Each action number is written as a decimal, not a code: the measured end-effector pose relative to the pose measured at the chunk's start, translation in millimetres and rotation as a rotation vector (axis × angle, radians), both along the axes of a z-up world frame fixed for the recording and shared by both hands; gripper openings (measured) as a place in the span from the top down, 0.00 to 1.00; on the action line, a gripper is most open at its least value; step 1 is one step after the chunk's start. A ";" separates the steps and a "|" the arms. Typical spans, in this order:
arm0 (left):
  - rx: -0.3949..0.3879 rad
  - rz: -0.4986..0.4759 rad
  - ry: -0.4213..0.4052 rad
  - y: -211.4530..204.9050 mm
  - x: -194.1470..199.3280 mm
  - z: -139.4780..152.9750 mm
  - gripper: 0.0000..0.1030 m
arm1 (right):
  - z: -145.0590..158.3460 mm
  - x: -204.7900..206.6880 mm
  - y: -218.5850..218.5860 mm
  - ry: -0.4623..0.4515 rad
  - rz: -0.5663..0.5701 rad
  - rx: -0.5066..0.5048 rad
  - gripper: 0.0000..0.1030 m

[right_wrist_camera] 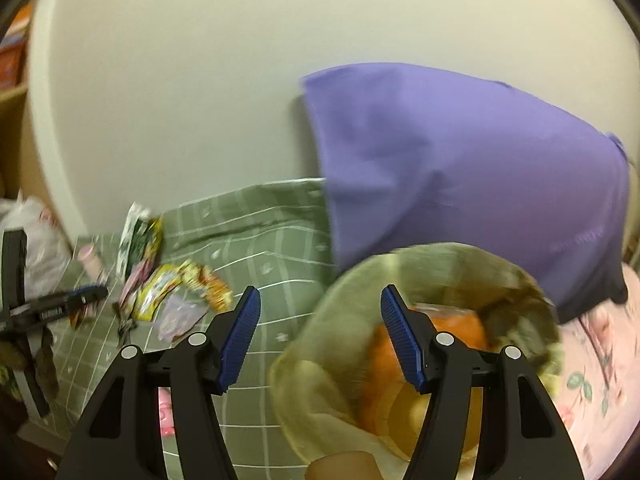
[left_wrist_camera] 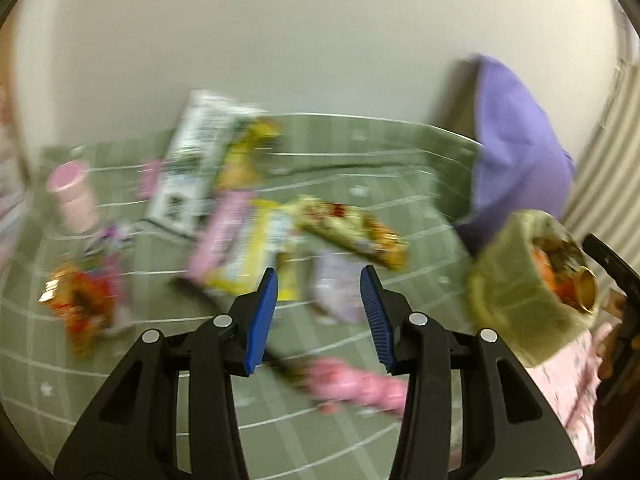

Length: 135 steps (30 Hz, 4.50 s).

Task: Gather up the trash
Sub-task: 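Move both tools back over the trash on the table, then grasp the gold wrapper with the right tool while the left tool grasps a dark wrapper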

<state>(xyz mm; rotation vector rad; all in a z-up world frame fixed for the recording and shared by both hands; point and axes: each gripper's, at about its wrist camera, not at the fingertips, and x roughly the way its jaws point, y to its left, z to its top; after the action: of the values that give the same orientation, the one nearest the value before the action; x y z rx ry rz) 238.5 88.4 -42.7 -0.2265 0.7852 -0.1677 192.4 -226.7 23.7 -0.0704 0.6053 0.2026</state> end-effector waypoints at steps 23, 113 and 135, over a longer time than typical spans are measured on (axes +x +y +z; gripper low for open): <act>-0.078 0.495 0.147 171.3 6.3 -60.9 0.54 | -63.0 23.5 107.4 0.139 0.198 -0.077 0.43; 0.060 0.031 0.225 27.9 38.3 -60.6 0.97 | -118.8 130.9 163.6 0.226 0.396 -0.052 0.49; -0.022 0.038 0.202 44.4 14.2 -51.2 0.70 | -104.4 106.5 163.8 0.320 0.445 0.041 0.52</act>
<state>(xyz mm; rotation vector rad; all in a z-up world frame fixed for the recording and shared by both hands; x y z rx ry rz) 252.8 132.7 -93.9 -0.2822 0.9789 -0.1187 299.0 -62.9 -80.7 -0.1341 0.8999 0.6664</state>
